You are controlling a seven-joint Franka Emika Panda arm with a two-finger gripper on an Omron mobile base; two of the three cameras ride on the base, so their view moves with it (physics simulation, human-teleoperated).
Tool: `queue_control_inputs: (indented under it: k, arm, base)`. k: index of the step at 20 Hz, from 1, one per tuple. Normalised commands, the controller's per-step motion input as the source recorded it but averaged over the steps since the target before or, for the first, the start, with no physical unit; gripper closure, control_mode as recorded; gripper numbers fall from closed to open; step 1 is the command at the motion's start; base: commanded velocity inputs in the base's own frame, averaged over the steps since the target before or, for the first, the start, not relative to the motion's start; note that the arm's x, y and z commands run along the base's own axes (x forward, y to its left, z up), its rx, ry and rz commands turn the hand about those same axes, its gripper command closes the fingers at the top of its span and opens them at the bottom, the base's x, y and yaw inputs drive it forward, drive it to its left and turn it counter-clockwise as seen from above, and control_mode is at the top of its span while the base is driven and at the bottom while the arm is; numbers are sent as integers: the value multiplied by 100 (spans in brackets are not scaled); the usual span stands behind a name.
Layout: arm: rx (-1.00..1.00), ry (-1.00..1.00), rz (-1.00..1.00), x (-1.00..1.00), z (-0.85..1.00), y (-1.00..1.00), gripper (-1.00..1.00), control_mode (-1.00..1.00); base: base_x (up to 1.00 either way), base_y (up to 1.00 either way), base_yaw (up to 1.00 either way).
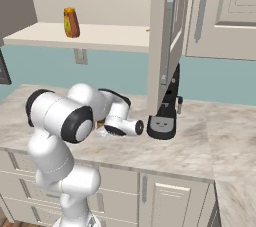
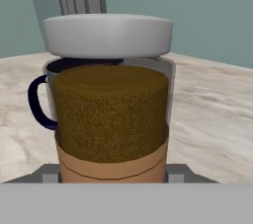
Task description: Pick the cinnamon and honey bottle from the cabinet and place them next to the mug.
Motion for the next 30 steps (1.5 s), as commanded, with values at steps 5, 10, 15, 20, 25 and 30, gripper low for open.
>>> queue_control_inputs:
  k: [5,10,15,20,25,30]
  arm:
    - [0,0,0,30,0,0,100,-100]
    - [0,0,0,10,0,0,100,-100]
    - [0,0,0,0,-6,0,100,-100]
    - [0,0,0,0,-18,0,100,-100]
    - [0,0,0,0,-3,-1,100,-100]
    - [0,0,0,0,0,0,-100,-100]
  base:
    - [0,0,0]
    - [0,0,0]
    - [0,0,0]
    - [0,0,0]
    - [0,0,0]
    - [0,0,0]
